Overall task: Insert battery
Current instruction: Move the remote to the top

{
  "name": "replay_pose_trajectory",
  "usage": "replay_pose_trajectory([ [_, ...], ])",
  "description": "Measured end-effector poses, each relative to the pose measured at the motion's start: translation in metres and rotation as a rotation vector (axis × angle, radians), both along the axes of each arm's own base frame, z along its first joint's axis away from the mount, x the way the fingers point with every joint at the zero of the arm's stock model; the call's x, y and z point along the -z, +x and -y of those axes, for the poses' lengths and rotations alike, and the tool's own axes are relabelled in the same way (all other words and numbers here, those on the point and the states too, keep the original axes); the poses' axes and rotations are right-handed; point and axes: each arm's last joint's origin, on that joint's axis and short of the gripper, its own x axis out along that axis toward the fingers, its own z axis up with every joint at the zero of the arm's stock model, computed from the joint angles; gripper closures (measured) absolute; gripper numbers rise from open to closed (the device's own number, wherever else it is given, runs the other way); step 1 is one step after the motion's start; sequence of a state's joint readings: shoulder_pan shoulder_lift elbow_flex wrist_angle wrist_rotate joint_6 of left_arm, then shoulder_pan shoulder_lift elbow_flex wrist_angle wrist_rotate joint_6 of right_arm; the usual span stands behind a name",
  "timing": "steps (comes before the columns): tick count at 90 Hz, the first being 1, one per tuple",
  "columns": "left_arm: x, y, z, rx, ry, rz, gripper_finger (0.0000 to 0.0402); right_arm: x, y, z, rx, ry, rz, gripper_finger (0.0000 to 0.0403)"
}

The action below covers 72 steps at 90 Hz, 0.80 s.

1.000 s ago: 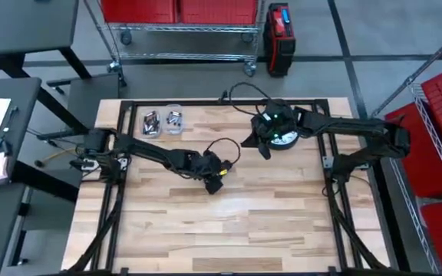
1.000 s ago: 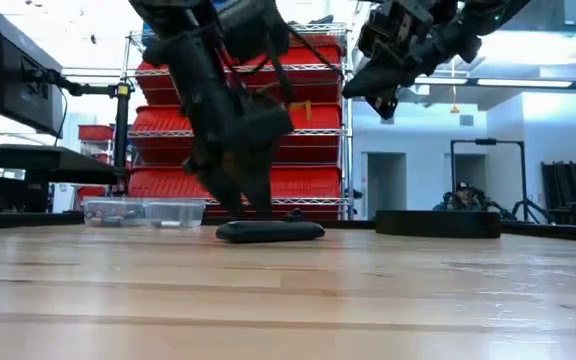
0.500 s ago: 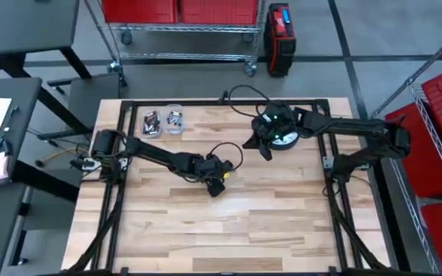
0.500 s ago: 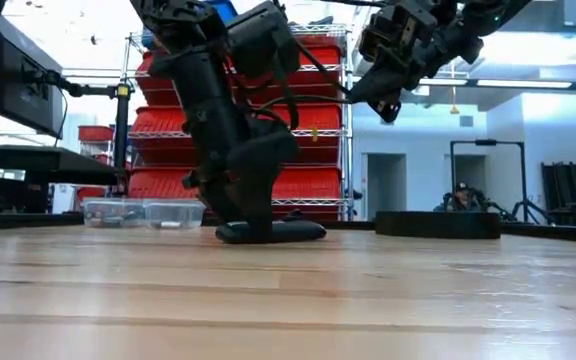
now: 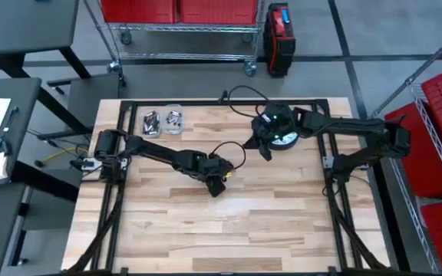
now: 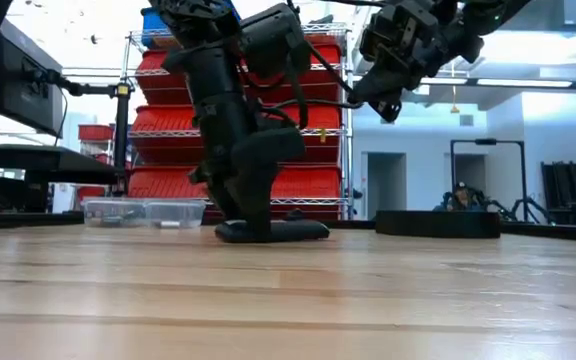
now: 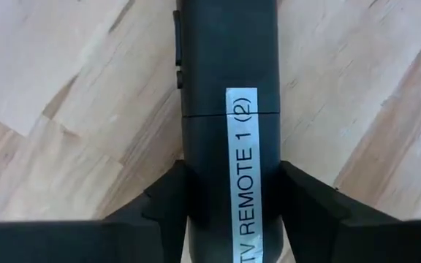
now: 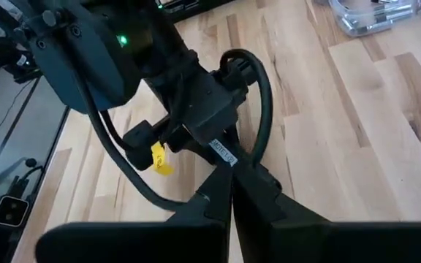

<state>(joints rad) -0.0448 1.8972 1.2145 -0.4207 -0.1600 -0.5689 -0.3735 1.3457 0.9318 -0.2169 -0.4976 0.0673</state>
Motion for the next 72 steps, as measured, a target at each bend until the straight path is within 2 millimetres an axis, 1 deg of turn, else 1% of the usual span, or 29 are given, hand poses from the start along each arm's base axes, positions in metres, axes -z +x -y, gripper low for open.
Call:
replay_pose_trajectory([
  [11, -0.018, 0.004, -0.006, 0.016, -0.005, 0.038, 0.0252, 0.0, -0.001, 0.004, 0.015, 0.002, 0.0, 0.0403],
  [25, -0.033, 0.003, -0.016, -0.018, -0.037, 0.086, 0.0252, 0.001, -0.006, 0.012, 0.05, 0.013, -0.023, 0.0403],
  [33, -0.048, 0.0, -0.024, -0.021, -0.084, 0.148, 0.0252, 0.0, -0.009, 0.019, 0.073, 0.021, -0.046, 0.0403],
  [42, -0.068, -0.002, -0.035, -0.003, -0.131, 0.236, 0.0252, -0.007, -0.014, 0.025, 0.067, -0.026, -0.045, 0.0403],
  [55, -0.1, -0.013, -0.054, 0.053, -0.227, 0.372, 0.0252, -0.032, -0.021, 0.028, 0.007, -0.183, 0.041, 0.0403],
  [65, -0.126, -0.026, -0.065, 0.113, -0.335, 0.461, 0.0252, -0.054, -0.025, 0.025, -0.057, -0.344, 0.14, 0.0403],
  [72, -0.141, -0.035, -0.071, 0.141, -0.41, 0.512, 0.0252, -0.062, -0.027, 0.024, -0.077, -0.414, 0.193, 0.0403],
])
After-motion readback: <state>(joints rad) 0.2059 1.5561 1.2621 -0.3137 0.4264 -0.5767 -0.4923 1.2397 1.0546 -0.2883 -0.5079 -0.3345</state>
